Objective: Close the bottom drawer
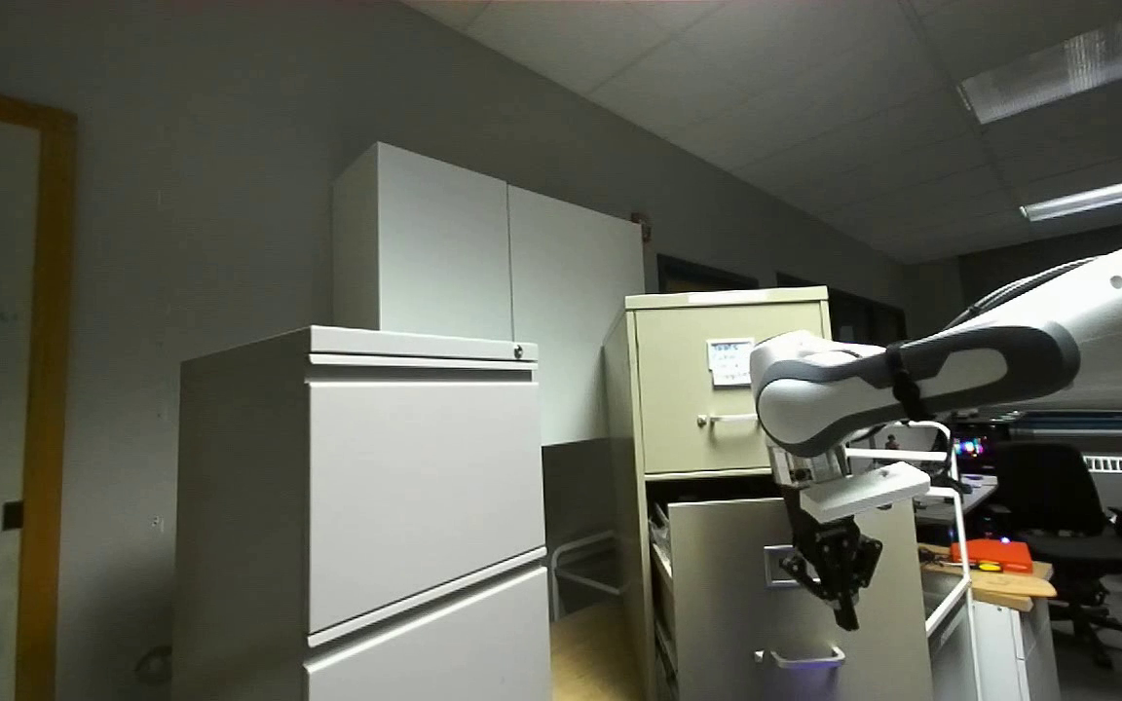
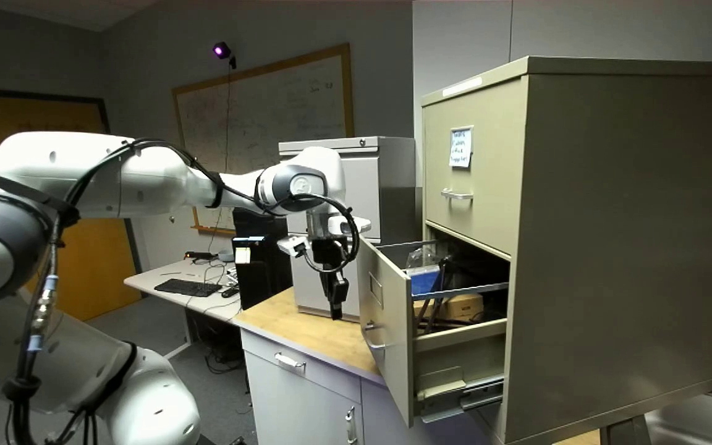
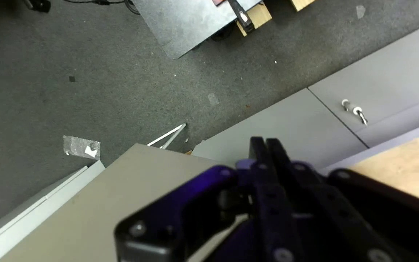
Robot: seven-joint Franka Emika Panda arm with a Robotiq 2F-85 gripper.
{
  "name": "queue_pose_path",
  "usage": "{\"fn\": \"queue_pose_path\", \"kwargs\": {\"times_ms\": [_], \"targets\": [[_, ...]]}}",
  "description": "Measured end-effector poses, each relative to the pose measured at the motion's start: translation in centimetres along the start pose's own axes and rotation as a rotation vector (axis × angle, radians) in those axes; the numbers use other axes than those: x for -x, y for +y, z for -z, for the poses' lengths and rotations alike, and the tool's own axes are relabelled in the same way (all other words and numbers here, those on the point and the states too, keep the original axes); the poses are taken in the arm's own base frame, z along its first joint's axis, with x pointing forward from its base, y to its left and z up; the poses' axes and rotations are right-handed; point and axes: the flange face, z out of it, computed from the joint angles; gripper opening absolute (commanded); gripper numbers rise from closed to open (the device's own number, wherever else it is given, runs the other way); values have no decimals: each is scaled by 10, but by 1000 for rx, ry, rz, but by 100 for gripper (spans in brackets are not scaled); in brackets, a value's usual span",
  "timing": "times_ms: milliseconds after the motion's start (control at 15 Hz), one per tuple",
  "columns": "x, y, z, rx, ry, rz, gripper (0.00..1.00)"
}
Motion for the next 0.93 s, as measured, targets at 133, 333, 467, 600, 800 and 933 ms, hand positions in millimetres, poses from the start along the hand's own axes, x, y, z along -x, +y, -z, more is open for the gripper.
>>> {"fn": "queue_pose_path", "kwargs": {"times_ms": [133, 333, 467, 600, 800, 933], "targets": [[-3, 4, 5, -32, 34, -95, 1], [-9, 7, 14, -90, 98, -229, 0], [-15, 8, 22, -132, 157, -312, 0], [-22, 7, 31, -174, 226, -395, 0], [-32, 2, 40, -224, 301, -521, 0], [-35, -1, 40, -240, 318, -605, 0]]}}
